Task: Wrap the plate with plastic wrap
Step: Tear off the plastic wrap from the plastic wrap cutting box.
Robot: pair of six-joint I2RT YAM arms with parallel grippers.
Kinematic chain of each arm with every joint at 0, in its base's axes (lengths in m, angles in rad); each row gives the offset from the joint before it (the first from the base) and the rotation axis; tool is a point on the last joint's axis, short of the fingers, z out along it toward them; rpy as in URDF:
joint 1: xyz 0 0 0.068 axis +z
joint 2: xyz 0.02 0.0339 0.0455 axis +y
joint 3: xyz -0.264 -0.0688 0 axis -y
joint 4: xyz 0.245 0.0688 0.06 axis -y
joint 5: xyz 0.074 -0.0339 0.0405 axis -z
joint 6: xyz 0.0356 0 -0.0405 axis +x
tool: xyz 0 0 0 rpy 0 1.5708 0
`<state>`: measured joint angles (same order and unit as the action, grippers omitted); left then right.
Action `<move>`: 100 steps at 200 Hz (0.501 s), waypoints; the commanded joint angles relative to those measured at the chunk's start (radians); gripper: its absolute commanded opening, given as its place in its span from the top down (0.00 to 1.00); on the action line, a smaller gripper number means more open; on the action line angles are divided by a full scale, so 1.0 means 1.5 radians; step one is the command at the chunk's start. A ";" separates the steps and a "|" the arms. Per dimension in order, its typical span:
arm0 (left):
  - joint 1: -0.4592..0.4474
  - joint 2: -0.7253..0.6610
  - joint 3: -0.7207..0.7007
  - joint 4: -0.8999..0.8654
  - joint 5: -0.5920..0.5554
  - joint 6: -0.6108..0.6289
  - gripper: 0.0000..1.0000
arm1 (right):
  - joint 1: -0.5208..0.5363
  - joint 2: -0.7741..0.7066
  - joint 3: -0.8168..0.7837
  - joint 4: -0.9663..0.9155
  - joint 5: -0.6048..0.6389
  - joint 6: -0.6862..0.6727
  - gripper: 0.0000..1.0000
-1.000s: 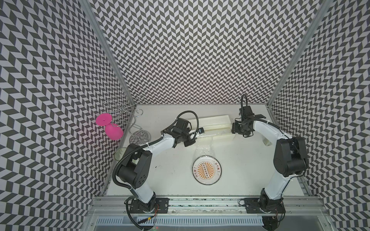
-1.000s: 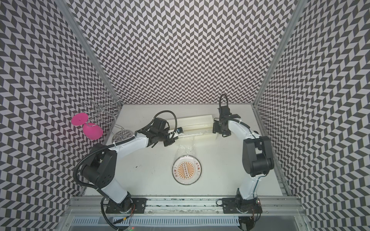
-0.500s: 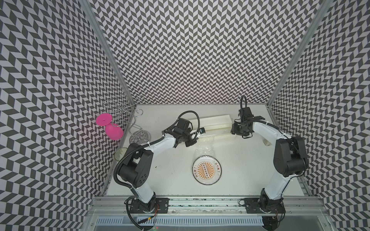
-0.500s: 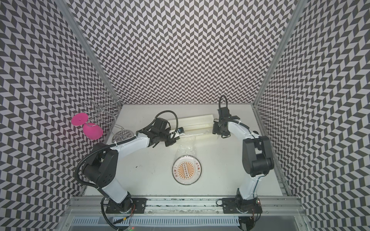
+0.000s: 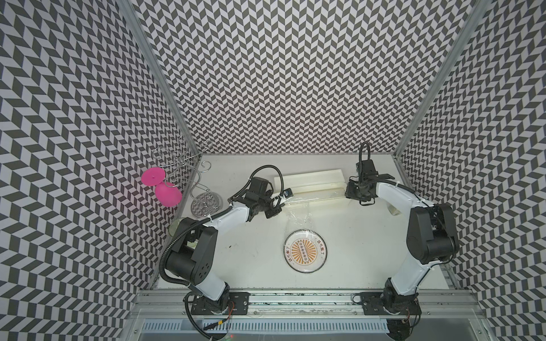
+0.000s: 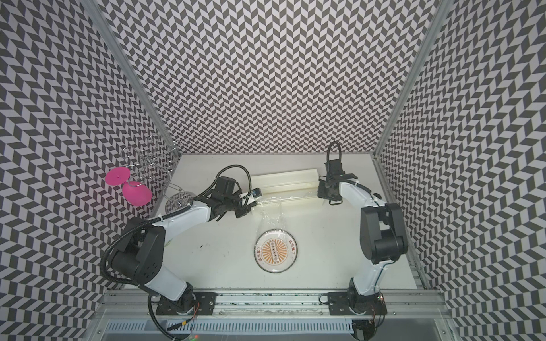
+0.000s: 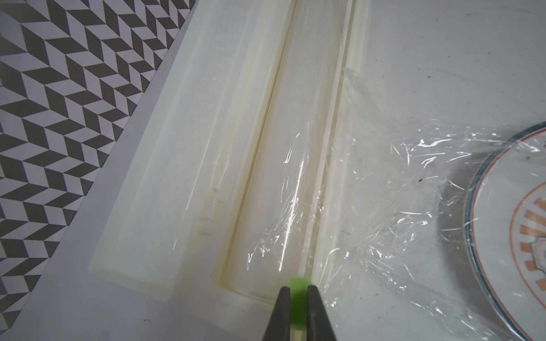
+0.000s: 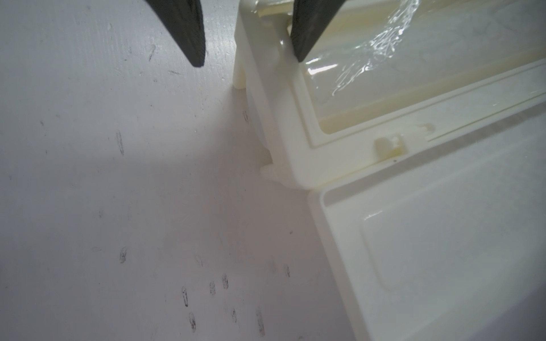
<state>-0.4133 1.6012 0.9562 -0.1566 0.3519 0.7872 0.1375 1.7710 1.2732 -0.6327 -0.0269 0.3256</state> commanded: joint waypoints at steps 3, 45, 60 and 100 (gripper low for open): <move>0.017 -0.024 0.020 -0.046 -0.086 -0.001 0.79 | -0.047 0.010 -0.028 -0.080 0.150 0.005 0.53; 0.004 -0.027 0.122 -0.098 -0.099 -0.084 0.57 | -0.020 0.003 0.021 -0.079 0.102 0.004 0.41; -0.005 -0.020 0.166 -0.101 -0.117 -0.158 0.55 | -0.006 0.001 0.052 -0.089 0.097 0.005 0.36; -0.012 0.066 0.301 -0.178 -0.125 -0.395 0.60 | 0.027 -0.020 0.111 -0.105 0.092 -0.001 0.28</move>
<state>-0.4194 1.6150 1.3018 -0.3077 0.1833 0.4496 0.1463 1.7676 1.3804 -0.7628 0.0849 0.3321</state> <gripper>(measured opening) 0.426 0.709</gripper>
